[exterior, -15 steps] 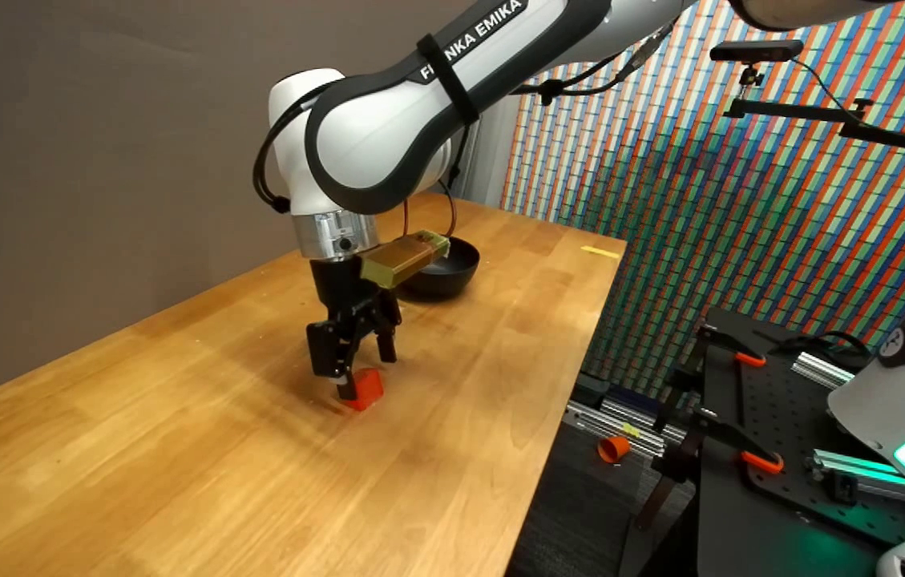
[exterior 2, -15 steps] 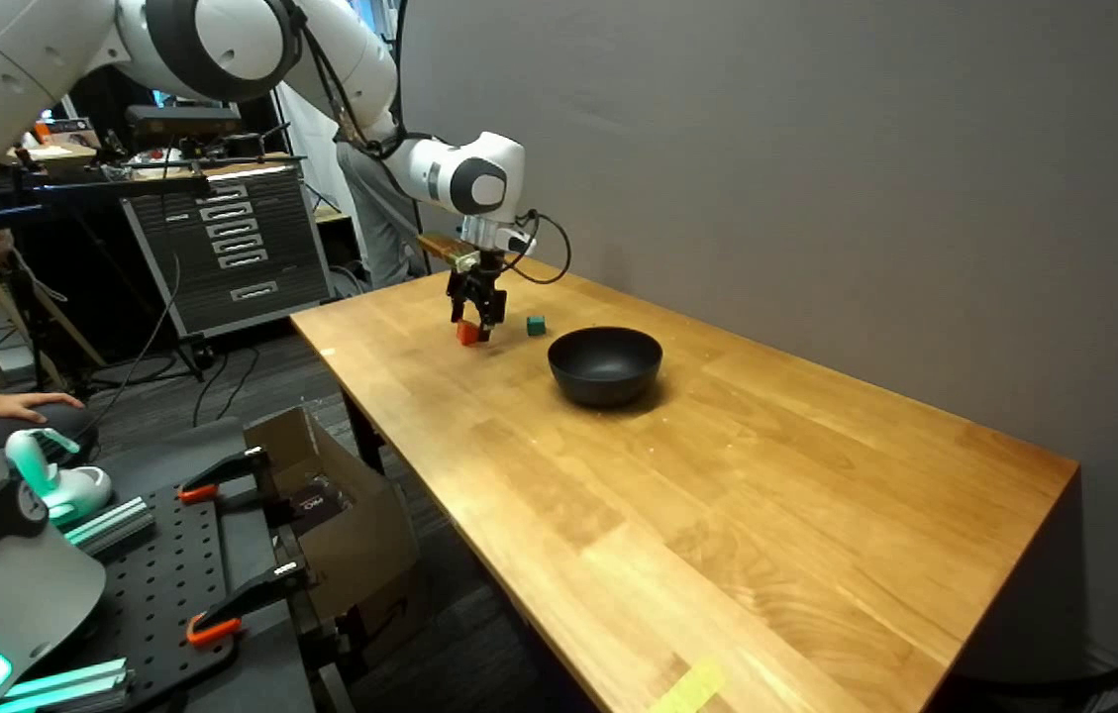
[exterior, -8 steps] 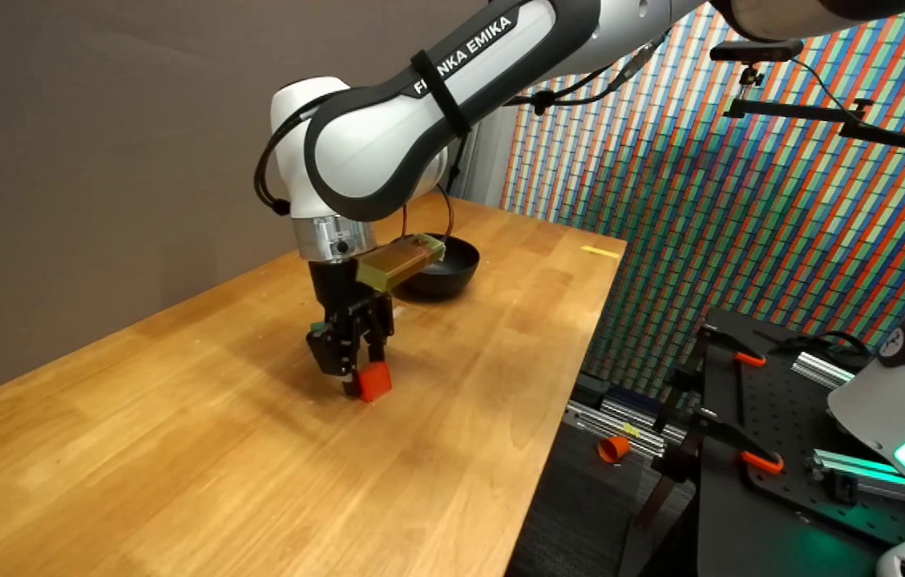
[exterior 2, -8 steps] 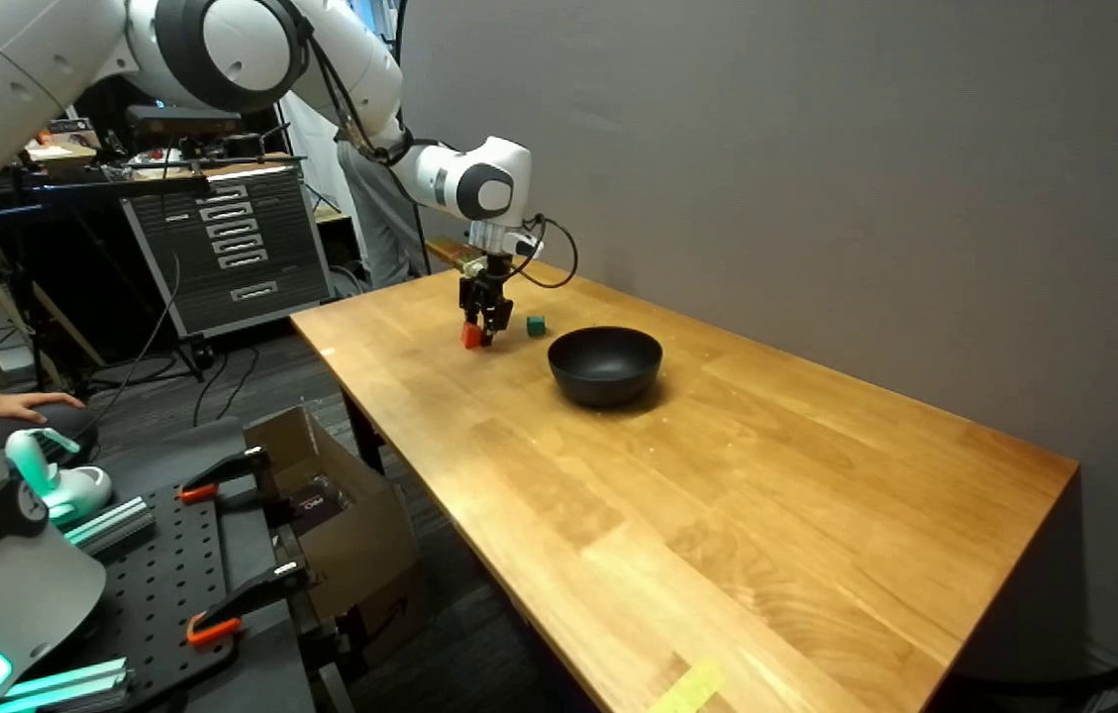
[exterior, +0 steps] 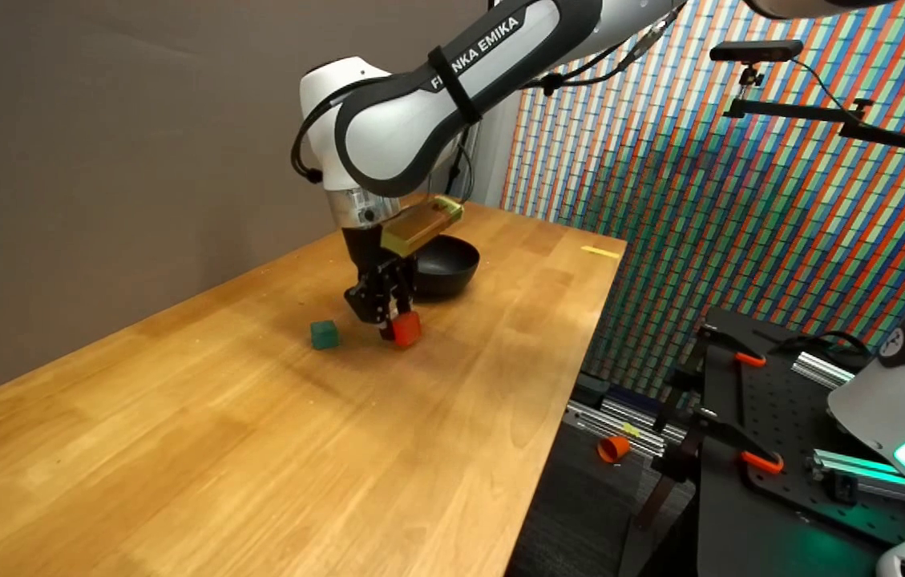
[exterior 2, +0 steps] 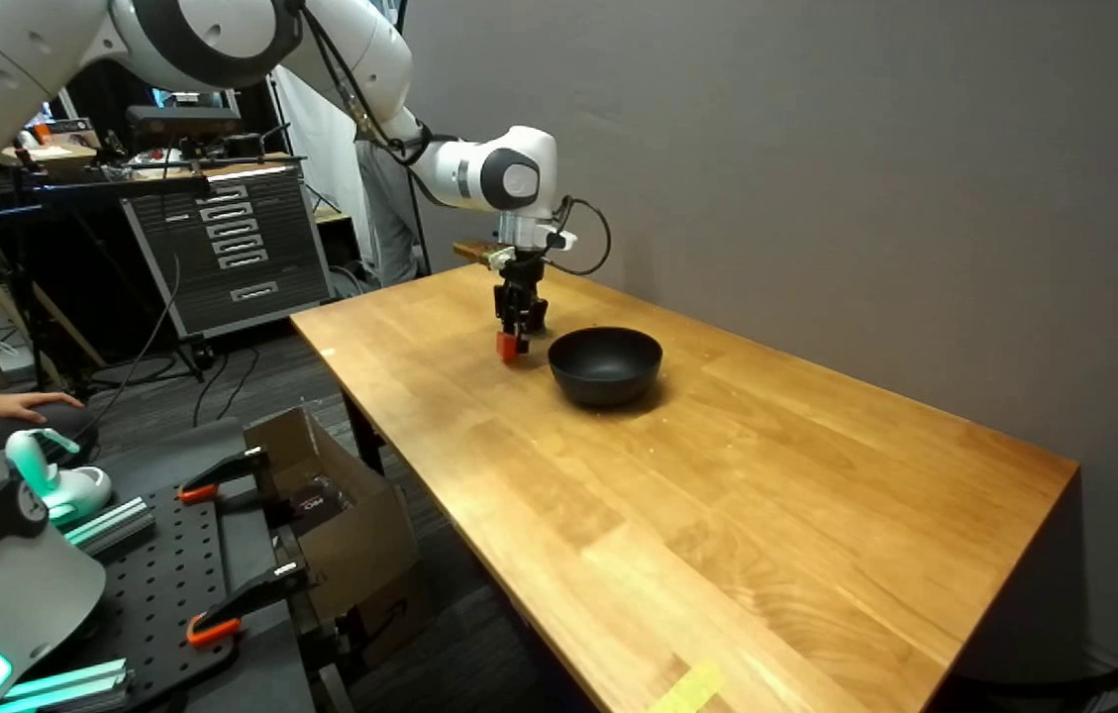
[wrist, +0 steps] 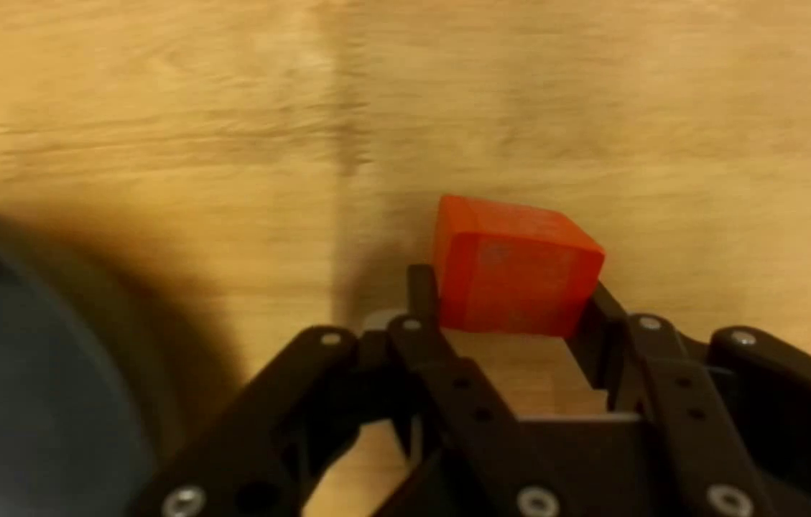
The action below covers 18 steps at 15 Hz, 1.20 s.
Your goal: Put the orange and green block in the bowl
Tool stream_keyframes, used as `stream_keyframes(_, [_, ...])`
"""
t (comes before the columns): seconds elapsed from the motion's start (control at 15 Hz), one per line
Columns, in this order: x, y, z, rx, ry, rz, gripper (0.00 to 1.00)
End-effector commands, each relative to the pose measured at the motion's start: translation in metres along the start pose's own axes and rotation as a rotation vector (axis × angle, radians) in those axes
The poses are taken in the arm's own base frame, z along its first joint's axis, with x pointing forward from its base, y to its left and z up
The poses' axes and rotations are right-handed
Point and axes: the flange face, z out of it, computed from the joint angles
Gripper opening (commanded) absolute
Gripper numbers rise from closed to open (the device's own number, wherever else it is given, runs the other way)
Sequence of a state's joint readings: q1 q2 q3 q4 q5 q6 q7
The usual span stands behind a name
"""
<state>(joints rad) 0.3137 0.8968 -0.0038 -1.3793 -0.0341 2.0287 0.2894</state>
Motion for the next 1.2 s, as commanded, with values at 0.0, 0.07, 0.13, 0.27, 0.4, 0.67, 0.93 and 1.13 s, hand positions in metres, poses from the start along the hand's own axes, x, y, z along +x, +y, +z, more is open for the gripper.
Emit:
stream_keyframes(0.0, [-0.005, 0.055, -0.042, -0.150, 0.073, 0.074, 0.21])
stream_keyframes(0.07, [-0.004, 0.065, -0.052, -0.182, 0.093, 0.084, 0.21])
stream_keyframes(0.13, [-0.004, 0.071, -0.062, -0.206, 0.109, 0.093, 0.21])
stream_keyframes(0.27, [-0.005, 0.080, -0.079, -0.239, 0.129, 0.105, 0.21])
stream_keyframes(0.4, [-0.007, 0.084, -0.091, -0.238, 0.126, 0.112, 0.21])
stream_keyframes(0.67, [-0.004, 0.096, -0.104, -0.317, 0.180, 0.130, 0.21])
stream_keyframes(0.93, [0.002, 0.114, -0.103, -0.406, 0.212, 0.132, 0.71])
stream_keyframes(1.13, [0.002, 0.119, -0.097, -0.381, 0.182, 0.126, 0.85])
